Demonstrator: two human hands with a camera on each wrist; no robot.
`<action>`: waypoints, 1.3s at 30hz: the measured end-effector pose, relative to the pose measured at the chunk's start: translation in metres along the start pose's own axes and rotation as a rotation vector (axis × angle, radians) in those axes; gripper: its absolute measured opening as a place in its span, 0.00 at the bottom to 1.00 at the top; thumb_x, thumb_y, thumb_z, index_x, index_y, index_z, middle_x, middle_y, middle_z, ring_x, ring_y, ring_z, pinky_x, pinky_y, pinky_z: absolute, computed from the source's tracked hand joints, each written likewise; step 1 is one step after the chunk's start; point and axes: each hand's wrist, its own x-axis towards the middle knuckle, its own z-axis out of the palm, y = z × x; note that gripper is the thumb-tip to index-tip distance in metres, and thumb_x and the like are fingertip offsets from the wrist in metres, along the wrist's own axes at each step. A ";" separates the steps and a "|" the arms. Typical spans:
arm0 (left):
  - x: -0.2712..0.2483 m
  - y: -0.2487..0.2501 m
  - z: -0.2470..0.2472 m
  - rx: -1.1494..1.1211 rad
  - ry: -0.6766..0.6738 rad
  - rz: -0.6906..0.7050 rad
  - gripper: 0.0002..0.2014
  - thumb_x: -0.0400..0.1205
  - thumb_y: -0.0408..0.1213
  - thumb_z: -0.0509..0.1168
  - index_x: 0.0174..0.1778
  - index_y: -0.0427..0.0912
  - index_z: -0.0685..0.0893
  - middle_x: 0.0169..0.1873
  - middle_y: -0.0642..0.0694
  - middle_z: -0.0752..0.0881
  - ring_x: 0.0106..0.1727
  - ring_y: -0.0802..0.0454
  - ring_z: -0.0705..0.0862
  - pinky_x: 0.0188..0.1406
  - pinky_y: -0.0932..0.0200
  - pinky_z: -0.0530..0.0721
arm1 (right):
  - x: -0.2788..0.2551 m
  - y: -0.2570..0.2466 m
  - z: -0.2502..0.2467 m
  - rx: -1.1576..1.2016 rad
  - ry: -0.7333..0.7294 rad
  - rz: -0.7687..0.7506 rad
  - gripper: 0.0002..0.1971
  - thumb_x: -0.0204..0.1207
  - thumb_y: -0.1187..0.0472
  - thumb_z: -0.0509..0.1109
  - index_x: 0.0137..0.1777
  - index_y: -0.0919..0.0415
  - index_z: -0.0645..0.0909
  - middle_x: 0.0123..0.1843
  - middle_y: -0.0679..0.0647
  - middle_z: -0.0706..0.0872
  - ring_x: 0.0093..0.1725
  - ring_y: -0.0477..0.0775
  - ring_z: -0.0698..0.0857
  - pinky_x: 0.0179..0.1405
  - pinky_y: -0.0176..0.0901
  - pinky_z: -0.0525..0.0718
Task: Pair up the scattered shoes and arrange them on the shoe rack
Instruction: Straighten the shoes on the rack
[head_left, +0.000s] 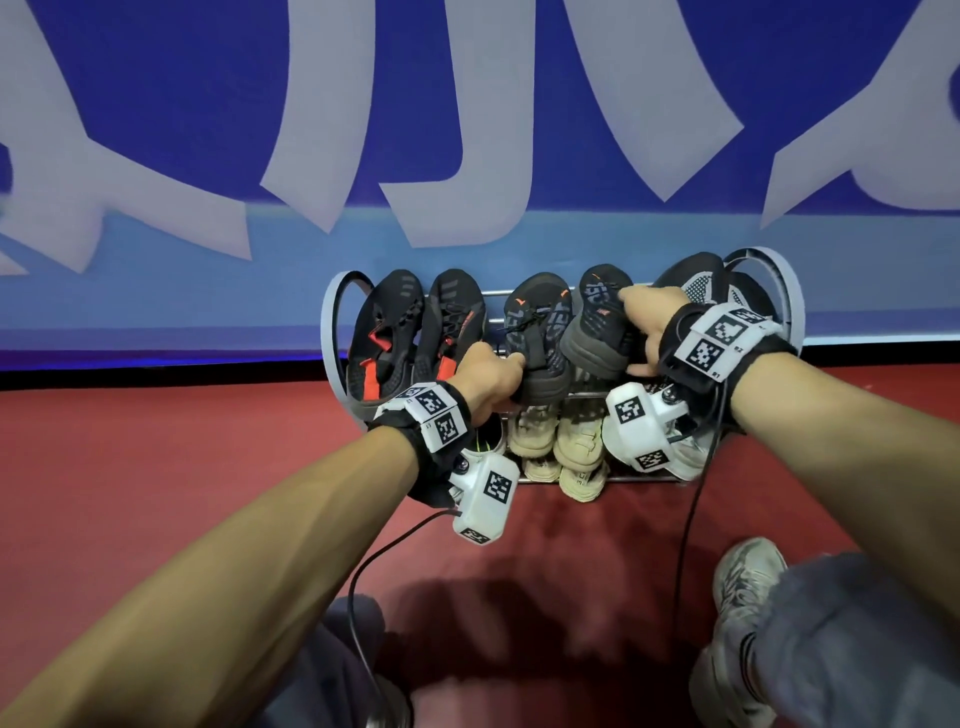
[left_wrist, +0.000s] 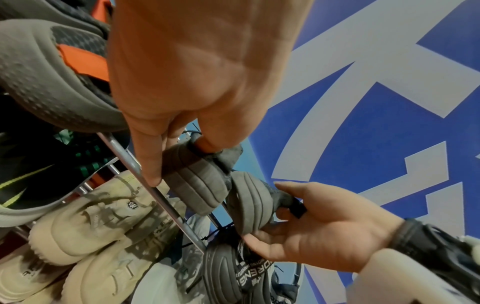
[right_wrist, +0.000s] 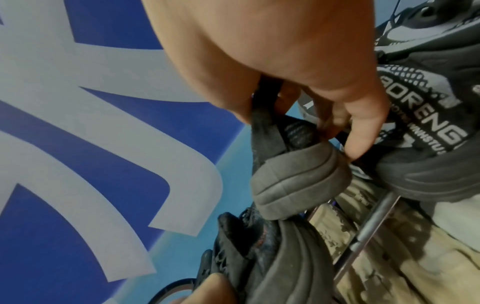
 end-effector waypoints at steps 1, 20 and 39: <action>-0.002 0.001 0.003 -0.012 -0.011 0.005 0.14 0.85 0.36 0.65 0.62 0.30 0.82 0.54 0.32 0.89 0.46 0.38 0.92 0.39 0.37 0.93 | 0.001 0.002 0.002 -0.012 0.002 0.010 0.20 0.79 0.56 0.72 0.70 0.57 0.80 0.64 0.55 0.85 0.57 0.60 0.85 0.51 0.60 0.83; -0.009 -0.004 -0.004 0.552 0.083 0.186 0.10 0.87 0.36 0.58 0.46 0.33 0.78 0.54 0.31 0.86 0.56 0.33 0.85 0.46 0.53 0.79 | 0.005 0.017 0.030 -0.660 0.010 -0.365 0.03 0.74 0.72 0.67 0.41 0.67 0.81 0.42 0.61 0.81 0.43 0.59 0.81 0.40 0.41 0.74; 0.006 -0.009 0.008 0.707 0.134 0.129 0.23 0.85 0.30 0.61 0.75 0.24 0.67 0.72 0.26 0.76 0.71 0.30 0.79 0.66 0.43 0.81 | 0.024 0.027 0.018 -0.893 0.230 -0.339 0.17 0.80 0.63 0.68 0.66 0.69 0.79 0.75 0.68 0.70 0.70 0.71 0.76 0.71 0.55 0.77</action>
